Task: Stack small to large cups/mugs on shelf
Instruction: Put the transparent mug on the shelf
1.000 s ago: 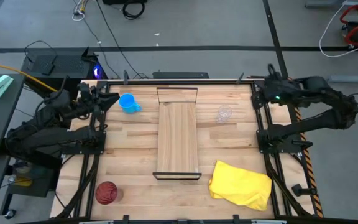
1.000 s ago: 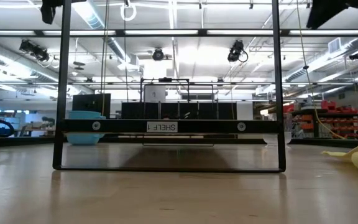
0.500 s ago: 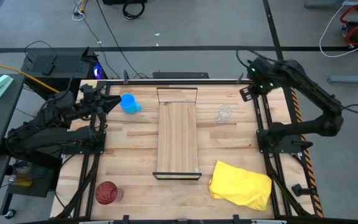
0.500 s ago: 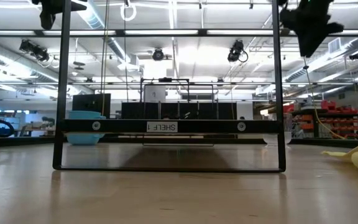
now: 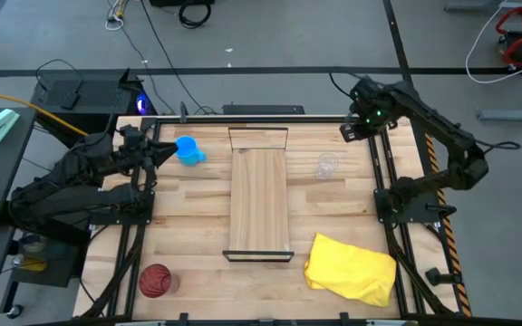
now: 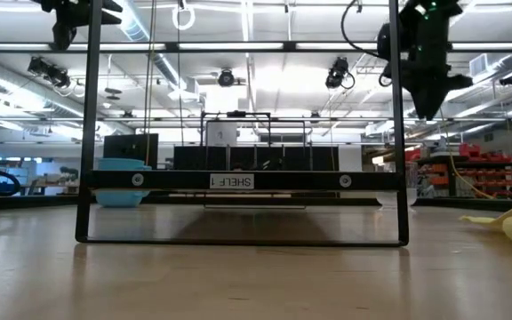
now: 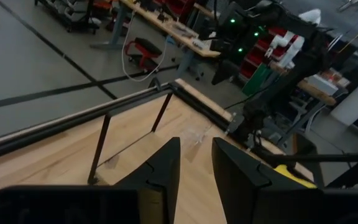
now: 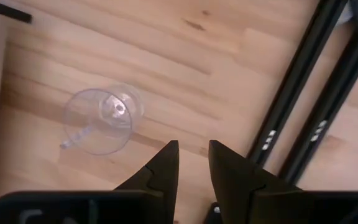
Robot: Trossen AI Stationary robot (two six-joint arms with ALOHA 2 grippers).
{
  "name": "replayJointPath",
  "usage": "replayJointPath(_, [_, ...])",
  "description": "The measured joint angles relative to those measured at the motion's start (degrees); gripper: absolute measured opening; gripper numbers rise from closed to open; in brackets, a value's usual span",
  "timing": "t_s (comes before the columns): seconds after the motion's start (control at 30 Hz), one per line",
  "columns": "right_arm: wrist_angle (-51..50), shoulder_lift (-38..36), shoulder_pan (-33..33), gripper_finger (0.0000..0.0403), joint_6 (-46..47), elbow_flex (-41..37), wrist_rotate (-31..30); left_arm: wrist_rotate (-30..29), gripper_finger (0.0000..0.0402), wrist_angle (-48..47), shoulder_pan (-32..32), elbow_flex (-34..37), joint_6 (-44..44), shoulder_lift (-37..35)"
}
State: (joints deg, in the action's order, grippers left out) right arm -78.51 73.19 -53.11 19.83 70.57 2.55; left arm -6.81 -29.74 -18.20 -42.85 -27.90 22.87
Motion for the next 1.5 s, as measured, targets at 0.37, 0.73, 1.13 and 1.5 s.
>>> replayJointPath(0.37, [17.4, -6.3, 7.2, 0.0095, 12.1, -17.8, 1.1, 0.0, 0.0099, -1.5, 0.0, 0.0, -0.1, 0.0])
replayJointPath(0.73, [23.8, -0.8, 13.3, 0.0095, 15.1, -20.1, 0.2, 0.0, 0.0096, -2.1, 0.0, 0.0, -0.1, 0.0])
replayJointPath(1.13, [24.7, 4.1, 14.7, 0.0095, 14.3, -20.1, -1.6, 0.0, 0.0096, -3.3, 0.0, 0.0, -1.4, 0.0])
replayJointPath(1.5, [26.6, 4.2, 14.7, 0.0052, 11.8, -20.1, -2.5, 0.0, 0.0092, -3.3, 0.0, 0.0, -1.4, 0.0])
